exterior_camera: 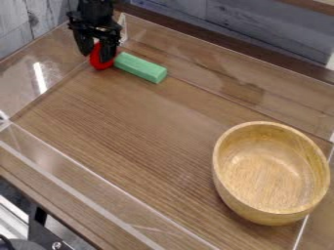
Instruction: Move the red object to the right side of the table
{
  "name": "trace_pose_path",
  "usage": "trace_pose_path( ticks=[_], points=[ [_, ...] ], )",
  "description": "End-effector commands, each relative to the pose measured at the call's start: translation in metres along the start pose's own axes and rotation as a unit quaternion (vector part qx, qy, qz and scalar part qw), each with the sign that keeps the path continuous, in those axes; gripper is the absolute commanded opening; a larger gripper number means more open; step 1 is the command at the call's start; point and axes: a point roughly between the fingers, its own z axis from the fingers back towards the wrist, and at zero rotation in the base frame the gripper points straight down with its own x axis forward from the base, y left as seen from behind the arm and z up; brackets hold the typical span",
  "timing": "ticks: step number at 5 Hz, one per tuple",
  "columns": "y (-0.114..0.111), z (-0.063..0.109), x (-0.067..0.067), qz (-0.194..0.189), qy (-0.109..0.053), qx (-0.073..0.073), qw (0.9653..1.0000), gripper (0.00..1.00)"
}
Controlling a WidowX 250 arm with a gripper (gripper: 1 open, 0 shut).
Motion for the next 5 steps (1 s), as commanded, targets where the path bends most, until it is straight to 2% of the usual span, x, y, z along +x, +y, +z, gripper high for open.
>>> trace_pose_path(
  ticks=[1, 3, 4, 5],
  points=[
    [-0.007, 0.032, 0.008, -0.002, -0.033, 0.012, 0.9994, 0.0],
    [-0.036, 0.088, 0.013, 0.0, -0.084, 0.014, 0.9964, 0.0],
    [-0.052, 0.107, 0.014, 0.002, -0.096, 0.005, 0.9954, 0.0],
    [-0.088, 0.105, 0.015, -0.022, -0.089, -0.006, 0.9958, 0.0]
  ],
)
